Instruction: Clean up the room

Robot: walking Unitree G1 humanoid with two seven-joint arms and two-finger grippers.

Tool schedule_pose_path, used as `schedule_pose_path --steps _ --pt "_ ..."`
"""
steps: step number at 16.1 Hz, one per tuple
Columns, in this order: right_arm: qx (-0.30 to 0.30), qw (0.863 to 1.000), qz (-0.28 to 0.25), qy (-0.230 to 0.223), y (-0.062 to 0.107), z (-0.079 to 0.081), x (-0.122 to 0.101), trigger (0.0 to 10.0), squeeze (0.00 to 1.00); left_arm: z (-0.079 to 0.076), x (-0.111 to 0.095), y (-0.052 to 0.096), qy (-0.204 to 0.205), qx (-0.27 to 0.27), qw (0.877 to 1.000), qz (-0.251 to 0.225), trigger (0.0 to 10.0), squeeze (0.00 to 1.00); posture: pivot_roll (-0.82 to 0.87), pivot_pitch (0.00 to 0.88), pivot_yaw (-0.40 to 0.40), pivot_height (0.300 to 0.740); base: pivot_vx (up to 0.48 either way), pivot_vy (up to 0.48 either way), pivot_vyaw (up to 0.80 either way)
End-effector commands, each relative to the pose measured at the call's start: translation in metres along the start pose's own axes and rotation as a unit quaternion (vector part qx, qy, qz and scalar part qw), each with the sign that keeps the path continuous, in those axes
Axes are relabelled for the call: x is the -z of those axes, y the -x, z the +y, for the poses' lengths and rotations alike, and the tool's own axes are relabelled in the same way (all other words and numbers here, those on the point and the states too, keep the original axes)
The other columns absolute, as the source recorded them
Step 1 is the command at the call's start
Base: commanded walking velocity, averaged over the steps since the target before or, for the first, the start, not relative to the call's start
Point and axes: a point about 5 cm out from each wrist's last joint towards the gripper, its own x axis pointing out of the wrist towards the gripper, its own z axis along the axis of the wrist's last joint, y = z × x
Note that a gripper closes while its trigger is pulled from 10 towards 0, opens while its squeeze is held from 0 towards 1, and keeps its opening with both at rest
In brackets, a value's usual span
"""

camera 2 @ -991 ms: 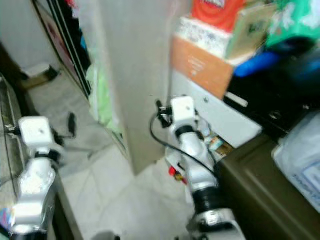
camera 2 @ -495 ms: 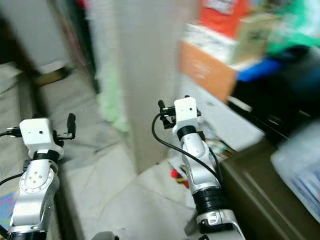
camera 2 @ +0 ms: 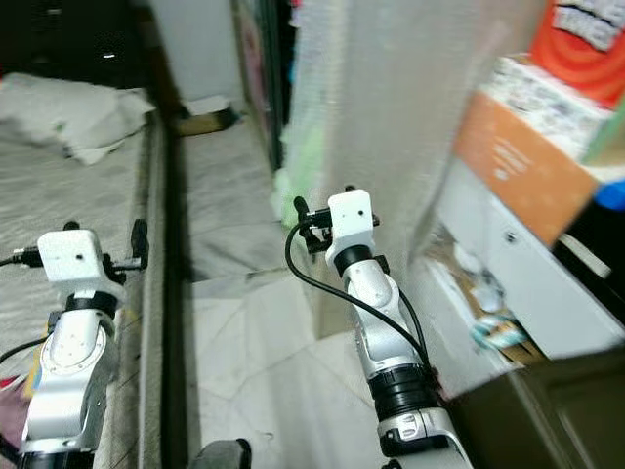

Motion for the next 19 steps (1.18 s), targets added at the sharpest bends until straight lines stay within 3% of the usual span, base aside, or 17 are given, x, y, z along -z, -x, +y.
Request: schedule_pose_path --steps 1,19 --pt "-0.005 1.0 -0.014 0.0 -0.0044 0.0017 -0.0069 10.0 0.0 -0.0024 -0.0012 -0.0016 -0.001 0.005 1.0 -0.004 10.0 0.0 0.07 0.0 0.002 0.74 0.0 0.0 0.8" --pt "-0.023 0.999 -0.025 -0.006 -0.008 0.0059 -0.0111 10.0 0.0 -0.0053 -0.0027 -0.0053 -0.005 0.001 1.0 -0.014 10.0 0.0 0.07 0.0 -0.001 0.74 0.0 0.0 0.8"
